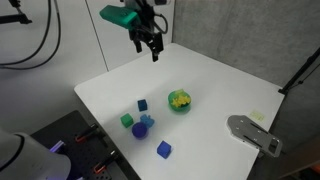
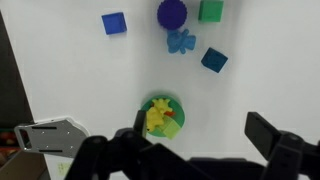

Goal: Remove the yellow plush from the green bowl and put it on the table

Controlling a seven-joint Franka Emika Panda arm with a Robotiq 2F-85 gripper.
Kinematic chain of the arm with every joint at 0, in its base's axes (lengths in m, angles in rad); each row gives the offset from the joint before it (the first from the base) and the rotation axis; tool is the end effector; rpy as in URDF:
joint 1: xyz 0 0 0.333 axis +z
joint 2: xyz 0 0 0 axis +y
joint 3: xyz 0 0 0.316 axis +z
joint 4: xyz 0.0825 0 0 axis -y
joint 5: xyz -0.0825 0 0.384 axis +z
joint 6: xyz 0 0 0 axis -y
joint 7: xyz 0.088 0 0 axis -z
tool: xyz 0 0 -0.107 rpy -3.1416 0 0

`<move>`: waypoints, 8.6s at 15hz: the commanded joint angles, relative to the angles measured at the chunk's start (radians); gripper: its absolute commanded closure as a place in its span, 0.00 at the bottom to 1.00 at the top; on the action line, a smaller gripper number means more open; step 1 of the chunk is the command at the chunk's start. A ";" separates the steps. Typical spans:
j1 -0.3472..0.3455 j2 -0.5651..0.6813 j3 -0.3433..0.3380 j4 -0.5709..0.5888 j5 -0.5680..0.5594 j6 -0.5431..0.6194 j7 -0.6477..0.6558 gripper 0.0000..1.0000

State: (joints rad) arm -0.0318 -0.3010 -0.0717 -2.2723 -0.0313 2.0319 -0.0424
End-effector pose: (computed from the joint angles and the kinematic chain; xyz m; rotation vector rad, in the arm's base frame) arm 0.4625 -0.0515 0.4836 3.1279 -0.0711 0.0928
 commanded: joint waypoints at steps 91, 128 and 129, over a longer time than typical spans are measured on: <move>-0.048 0.892 -0.022 0.623 -0.078 0.095 0.051 0.00; -0.040 1.372 -0.039 1.111 -0.237 0.199 -0.200 0.00; -0.040 1.381 -0.038 1.117 -0.236 0.198 -0.204 0.00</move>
State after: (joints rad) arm -0.0692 1.0480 -0.1120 -1.1950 -0.2485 2.2224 -0.2158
